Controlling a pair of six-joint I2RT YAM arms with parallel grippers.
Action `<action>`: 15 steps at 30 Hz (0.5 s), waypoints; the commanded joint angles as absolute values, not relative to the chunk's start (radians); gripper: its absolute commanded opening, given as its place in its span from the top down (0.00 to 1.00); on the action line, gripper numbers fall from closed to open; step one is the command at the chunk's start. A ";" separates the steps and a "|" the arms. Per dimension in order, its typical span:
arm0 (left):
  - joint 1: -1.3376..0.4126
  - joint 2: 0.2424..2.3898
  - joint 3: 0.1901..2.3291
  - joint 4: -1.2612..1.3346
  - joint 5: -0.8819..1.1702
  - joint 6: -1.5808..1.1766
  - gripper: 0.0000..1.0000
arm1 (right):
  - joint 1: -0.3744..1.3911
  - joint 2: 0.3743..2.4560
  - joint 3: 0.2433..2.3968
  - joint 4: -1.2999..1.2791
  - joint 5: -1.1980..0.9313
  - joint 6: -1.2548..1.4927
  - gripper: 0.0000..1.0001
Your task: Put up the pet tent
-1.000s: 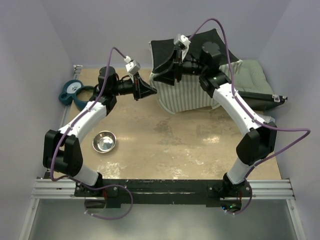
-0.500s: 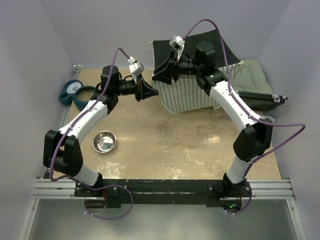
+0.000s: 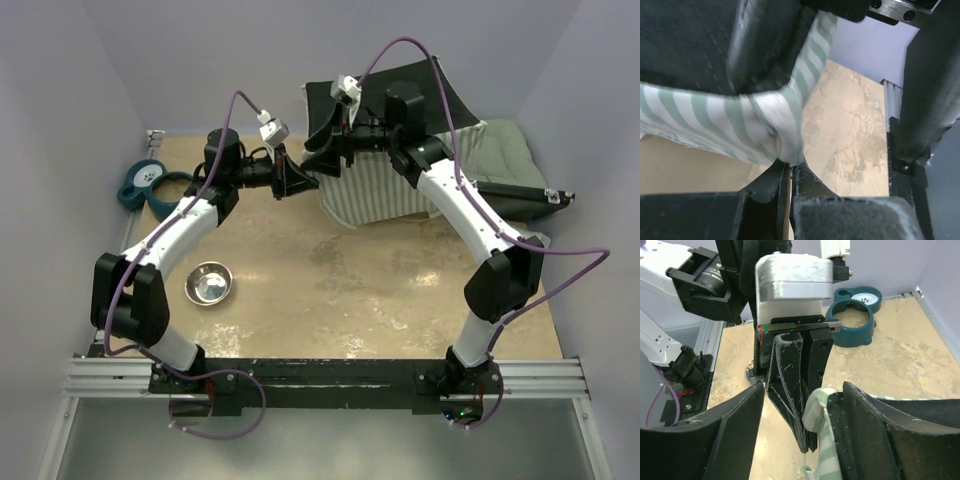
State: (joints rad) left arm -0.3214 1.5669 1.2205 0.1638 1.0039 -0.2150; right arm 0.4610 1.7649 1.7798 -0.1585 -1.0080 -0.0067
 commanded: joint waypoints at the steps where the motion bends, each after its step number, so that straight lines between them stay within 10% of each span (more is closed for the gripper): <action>1: -0.284 1.574 1.240 0.341 1.038 -0.479 1.00 | 0.442 1.700 1.855 -0.096 -1.034 0.021 0.27; 8: -0.210 1.582 1.169 0.832 1.074 -1.034 1.00 | 0.414 1.550 1.847 0.100 -0.930 0.074 0.11; 15: -0.134 1.594 1.238 0.798 1.123 -1.135 1.00 | 0.397 1.332 1.689 -0.256 -0.749 -0.405 0.10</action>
State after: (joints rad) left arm -0.1829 1.5894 1.1782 0.7013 1.0805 -0.9928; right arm 0.4057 1.4559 1.7664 -0.0525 -0.8654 -0.0845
